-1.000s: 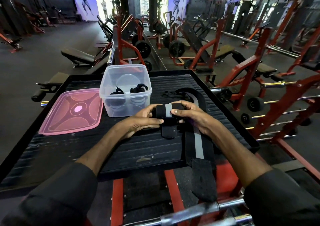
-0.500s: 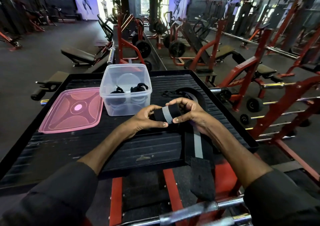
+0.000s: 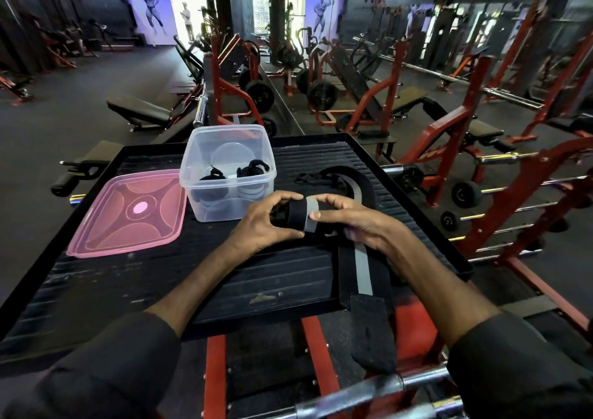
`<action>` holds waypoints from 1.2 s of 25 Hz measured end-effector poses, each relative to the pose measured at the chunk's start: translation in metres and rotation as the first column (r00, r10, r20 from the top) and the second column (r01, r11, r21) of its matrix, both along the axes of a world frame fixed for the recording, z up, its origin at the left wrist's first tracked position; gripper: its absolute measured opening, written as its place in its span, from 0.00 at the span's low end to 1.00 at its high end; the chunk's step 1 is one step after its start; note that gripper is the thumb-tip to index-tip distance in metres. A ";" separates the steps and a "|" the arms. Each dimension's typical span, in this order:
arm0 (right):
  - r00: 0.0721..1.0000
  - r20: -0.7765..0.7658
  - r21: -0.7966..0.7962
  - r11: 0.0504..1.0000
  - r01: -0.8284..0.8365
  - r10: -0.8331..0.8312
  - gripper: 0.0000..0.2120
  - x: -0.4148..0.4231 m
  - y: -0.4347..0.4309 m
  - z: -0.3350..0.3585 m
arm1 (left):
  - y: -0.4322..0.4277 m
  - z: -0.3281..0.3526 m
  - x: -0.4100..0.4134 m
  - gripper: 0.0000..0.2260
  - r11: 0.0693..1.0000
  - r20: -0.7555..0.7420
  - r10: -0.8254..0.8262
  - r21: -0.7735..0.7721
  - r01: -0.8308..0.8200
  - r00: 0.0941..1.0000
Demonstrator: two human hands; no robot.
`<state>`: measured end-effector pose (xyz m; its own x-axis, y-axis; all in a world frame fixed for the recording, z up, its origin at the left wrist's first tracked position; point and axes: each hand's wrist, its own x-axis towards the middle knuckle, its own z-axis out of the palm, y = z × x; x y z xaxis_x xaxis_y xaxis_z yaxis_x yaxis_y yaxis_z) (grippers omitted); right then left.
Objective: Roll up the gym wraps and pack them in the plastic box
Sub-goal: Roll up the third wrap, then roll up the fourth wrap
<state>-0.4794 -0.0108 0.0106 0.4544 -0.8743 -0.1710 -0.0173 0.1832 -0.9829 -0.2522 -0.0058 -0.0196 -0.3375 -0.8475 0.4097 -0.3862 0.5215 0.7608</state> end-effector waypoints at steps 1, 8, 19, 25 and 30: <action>0.999 -0.040 -0.017 1.000 -0.011 0.010 0.17 -0.001 0.001 0.001 | 0.000 0.001 0.001 0.31 1.000 -0.002 0.009 -0.008 -0.009 1.000; 0.940 -0.319 -0.060 0.987 -0.148 0.121 0.28 -0.008 0.005 0.009 | 0.006 0.004 0.003 0.30 0.980 0.182 -0.035 -0.185 0.069 0.983; 0.842 -0.523 -0.202 0.940 -0.277 0.135 0.30 0.024 -0.004 0.011 | 0.028 0.018 0.038 0.27 0.974 0.129 0.089 -0.219 -0.059 0.988; 0.916 -0.398 -0.342 0.917 -0.203 0.054 0.28 0.071 -0.002 0.005 | 0.053 0.026 0.057 0.15 0.955 -0.214 0.283 -0.027 -0.295 0.935; 0.861 -0.498 -0.375 0.868 -0.324 0.105 0.31 0.086 -0.001 -0.005 | 0.058 0.029 0.066 0.16 0.922 -0.400 0.375 0.065 -0.382 0.836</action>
<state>-0.3931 -0.0122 0.0052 0.6069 -0.7941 -0.0317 -0.4606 -0.3189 -0.8283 -0.1865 0.0521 0.0096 0.2029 -0.8675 0.4541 -0.2236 0.4104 0.8841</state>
